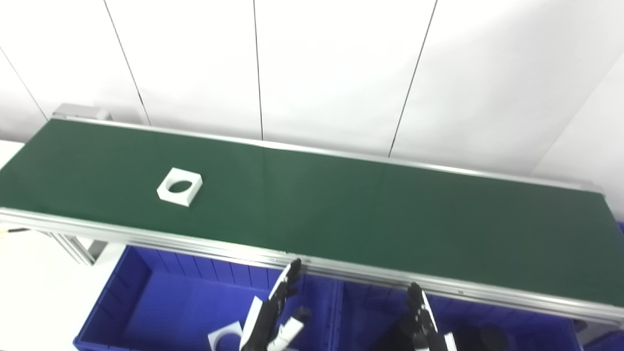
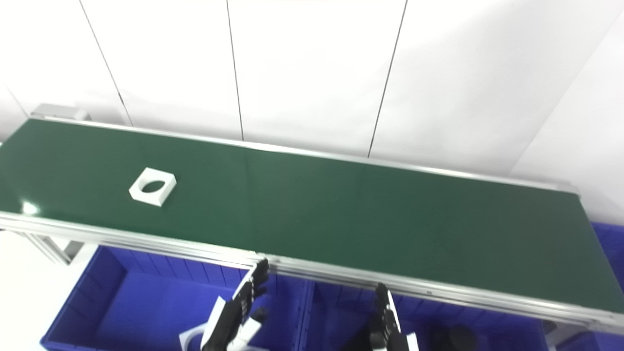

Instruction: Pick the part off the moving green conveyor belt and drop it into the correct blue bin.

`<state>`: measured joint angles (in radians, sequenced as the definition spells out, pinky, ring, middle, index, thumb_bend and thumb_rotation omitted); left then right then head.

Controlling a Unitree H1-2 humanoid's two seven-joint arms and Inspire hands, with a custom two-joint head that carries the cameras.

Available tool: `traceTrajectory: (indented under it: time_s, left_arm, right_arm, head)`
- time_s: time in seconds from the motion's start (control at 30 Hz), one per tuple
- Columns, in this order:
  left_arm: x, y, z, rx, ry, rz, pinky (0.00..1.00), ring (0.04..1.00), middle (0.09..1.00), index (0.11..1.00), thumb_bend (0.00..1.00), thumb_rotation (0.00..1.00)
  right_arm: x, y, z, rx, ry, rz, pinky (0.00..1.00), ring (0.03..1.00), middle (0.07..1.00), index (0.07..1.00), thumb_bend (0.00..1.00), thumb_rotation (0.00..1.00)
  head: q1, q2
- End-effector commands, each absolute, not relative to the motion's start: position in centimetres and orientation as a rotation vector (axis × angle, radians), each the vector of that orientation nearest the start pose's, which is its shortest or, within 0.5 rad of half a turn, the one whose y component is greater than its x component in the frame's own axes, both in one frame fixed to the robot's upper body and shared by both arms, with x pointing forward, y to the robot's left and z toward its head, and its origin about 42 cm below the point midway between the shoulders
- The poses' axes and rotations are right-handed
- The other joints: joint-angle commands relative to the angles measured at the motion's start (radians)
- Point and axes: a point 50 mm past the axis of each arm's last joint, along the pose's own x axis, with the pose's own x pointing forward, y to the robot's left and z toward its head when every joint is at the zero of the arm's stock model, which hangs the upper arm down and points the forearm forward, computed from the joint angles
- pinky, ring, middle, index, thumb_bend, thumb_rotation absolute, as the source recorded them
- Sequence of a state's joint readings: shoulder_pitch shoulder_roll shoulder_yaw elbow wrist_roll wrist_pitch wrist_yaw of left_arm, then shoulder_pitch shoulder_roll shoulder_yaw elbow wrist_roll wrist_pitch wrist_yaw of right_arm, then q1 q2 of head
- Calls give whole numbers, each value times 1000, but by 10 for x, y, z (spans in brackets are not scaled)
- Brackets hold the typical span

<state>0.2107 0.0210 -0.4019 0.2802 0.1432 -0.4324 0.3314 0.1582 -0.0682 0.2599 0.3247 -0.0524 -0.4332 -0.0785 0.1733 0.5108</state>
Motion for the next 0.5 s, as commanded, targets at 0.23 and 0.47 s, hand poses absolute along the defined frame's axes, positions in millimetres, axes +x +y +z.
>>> traceTrajectory:
  time_s: [0.23, 0.47]
  left_arm:
    - [184, 132, 10, 76, -45, -70, 849, 914, 939, 923, 875, 880]
    - [184, 131, 10, 63, -39, -71, 844, 913, 936, 917, 896, 863]
  right_arm:
    - [206, -177, 3, -56, -1, 166, 1000, 976, 978, 1000, 833, 1000]
    - [207, -179, 2, -50, 4, 170, 1000, 983, 984, 1000, 845, 1000]
  head:
    - [19, -14]
    - [27, -20]
